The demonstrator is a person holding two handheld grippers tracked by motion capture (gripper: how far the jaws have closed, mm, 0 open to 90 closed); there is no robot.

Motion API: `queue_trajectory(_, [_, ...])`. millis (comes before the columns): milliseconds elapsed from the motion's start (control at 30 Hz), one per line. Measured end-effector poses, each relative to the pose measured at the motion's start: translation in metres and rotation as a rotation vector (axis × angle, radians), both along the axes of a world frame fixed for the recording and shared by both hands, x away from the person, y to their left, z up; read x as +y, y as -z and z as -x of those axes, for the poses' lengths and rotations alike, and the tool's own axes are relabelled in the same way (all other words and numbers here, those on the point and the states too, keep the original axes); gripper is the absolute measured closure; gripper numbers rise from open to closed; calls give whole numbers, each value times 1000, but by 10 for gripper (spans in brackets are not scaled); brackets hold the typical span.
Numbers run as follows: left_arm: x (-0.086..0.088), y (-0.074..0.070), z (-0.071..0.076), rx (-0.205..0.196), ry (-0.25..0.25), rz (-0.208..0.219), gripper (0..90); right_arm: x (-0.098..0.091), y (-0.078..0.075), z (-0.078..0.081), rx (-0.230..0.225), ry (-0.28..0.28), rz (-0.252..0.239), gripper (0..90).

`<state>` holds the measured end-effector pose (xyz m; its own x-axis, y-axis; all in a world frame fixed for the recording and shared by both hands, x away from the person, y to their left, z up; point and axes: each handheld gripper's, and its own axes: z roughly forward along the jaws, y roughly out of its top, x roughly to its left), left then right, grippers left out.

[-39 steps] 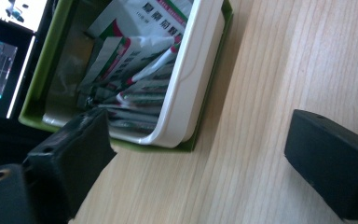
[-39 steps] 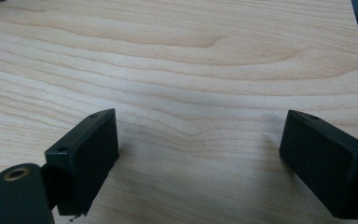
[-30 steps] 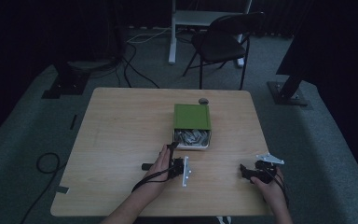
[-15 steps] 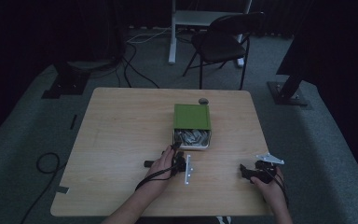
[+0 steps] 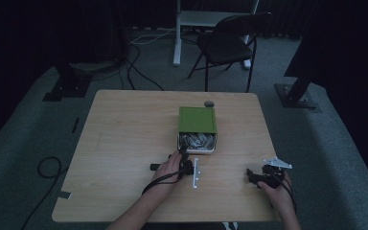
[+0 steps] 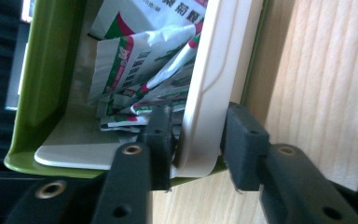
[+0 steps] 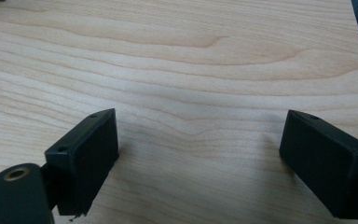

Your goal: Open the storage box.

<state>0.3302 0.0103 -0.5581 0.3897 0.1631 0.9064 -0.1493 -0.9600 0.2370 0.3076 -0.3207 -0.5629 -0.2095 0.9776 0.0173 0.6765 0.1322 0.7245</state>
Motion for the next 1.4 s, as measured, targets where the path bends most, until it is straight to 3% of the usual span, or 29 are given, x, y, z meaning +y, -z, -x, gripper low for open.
queue_trajectory(267, [-1, 2, -5, -15, 11, -21, 663, 0, 0, 0, 0, 0, 0, 112])
queue_trajectory(367, [-2, 4, -5, -23, 2, -60, 663, 0, 0, 0, 0, 0, 0, 112])
queue_trajectory(567, [-3, 2, -5, -14, 21, -61, 686, 0, 0, 0, 0, 0, 0, 112])
queue_trajectory(1400, [-5, -1, 8, 4, 14, -71, 702, 0, 0, 0, 0, 0, 0, 113])
